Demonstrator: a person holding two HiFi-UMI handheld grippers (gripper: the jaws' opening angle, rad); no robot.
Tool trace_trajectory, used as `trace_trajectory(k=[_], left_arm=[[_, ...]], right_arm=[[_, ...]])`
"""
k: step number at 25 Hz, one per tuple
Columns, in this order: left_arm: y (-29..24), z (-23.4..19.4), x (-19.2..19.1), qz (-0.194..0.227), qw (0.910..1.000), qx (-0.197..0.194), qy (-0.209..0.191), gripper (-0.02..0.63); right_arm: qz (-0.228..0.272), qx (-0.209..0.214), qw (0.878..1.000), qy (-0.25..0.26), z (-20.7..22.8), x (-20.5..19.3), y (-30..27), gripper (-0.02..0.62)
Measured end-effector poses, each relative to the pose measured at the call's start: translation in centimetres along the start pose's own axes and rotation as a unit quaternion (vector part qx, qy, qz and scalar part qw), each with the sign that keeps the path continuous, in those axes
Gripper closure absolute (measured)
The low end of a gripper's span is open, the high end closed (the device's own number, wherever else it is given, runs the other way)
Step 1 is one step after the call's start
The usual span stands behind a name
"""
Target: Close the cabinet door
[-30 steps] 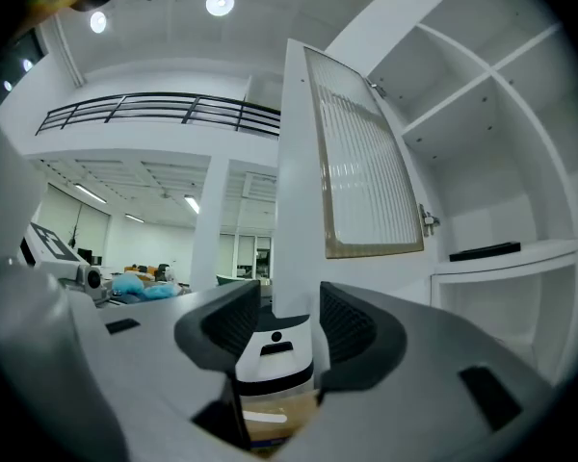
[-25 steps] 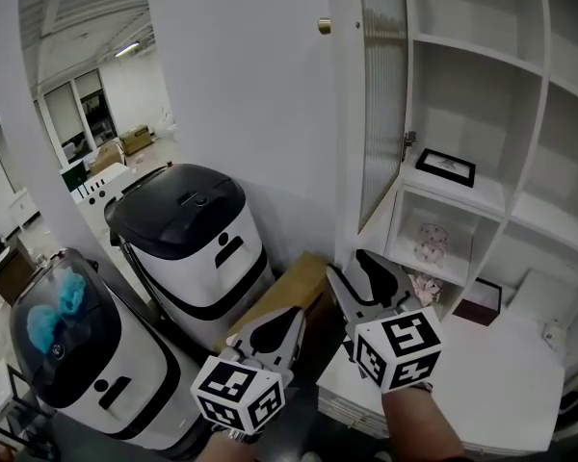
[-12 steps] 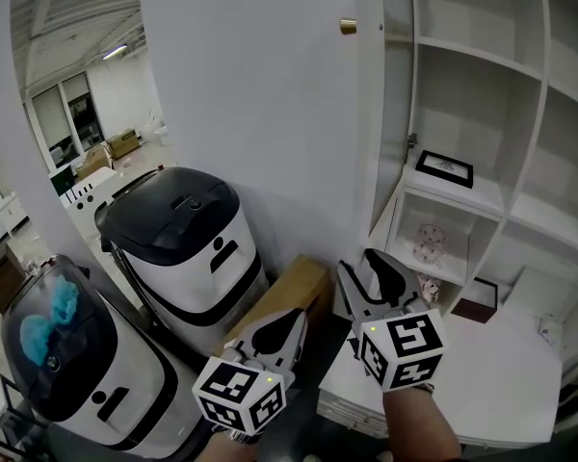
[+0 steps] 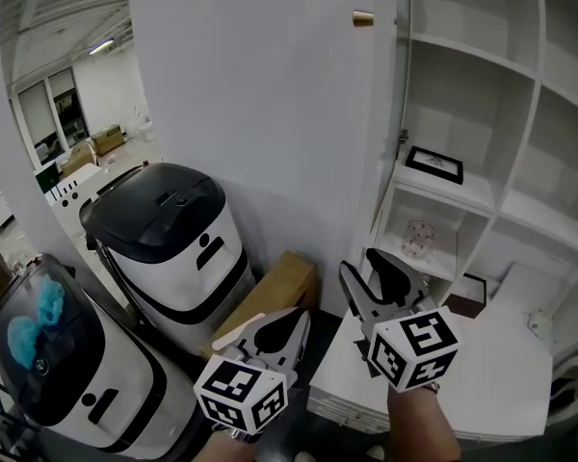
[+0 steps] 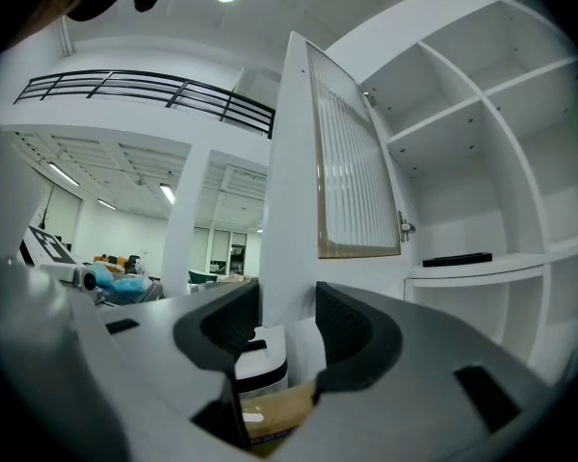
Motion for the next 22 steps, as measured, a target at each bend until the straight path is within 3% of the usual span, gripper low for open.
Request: trace_trajectory(k=[8,15,22], left_arm=[[-0.9,1.0,-0.3,-0.002,0.9998,-0.017,0.002,0.601],[-2.3,2.8,-0.5,-0.003,0.9988,-0.049,0.003,0.601],[-4.7,5.5,-1.2,-0.017,0.9961,-0.086,0.002,0.601]], right_arm=[[-0.005,-0.01,1.0,-0.002,1.3,0.3,1.9,0.419],[-0.009,-0.044,0.999,0.016,2.8,0.6,4.7,0.43],[-0.014,-0.072,0.997,0.032,5.0,0.9,7.3,0.488]])
Point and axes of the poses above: the fingertips, and each gripper's own axes: y backward along the fingers, z to its right, x out of its top, the point moved 9 cm from there along y, backward along the fingers, and after that the axes turned 5 degrees about z, right-handed, at the moved point
